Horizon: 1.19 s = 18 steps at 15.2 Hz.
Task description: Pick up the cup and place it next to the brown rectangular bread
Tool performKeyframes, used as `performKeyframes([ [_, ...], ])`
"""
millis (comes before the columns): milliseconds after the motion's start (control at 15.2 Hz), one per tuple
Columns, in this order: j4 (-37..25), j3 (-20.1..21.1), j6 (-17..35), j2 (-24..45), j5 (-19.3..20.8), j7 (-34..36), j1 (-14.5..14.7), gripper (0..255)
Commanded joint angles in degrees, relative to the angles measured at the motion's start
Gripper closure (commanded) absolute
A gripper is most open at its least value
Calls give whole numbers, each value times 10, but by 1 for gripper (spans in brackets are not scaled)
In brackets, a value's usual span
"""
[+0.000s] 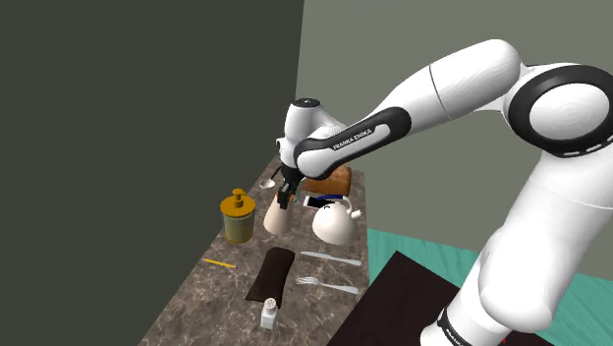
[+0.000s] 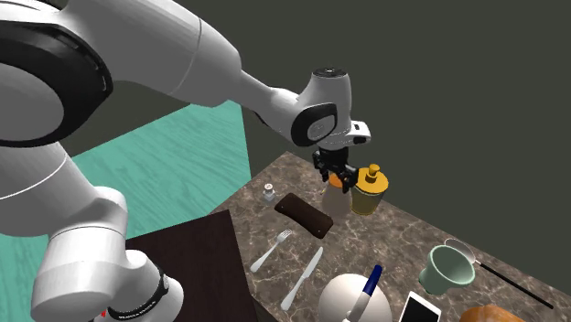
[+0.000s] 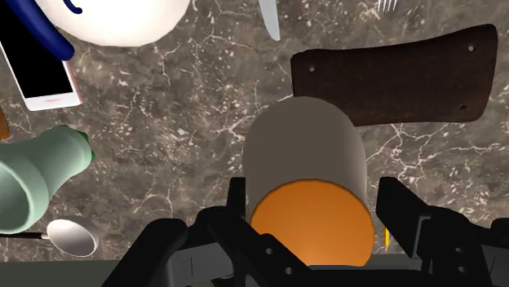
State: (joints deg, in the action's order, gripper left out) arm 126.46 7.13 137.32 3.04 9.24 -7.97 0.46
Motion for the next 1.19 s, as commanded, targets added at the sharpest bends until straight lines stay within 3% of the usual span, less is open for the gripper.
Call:
performKeyframes([
  [0, 15, -13, 6, -12, -8, -35, -16, 255],
  [594, 40, -75, 26, -30, -39, -183, -81, 255],
  [1122, 17, -130, 28, -10, -72, -317, -138, 255],
])
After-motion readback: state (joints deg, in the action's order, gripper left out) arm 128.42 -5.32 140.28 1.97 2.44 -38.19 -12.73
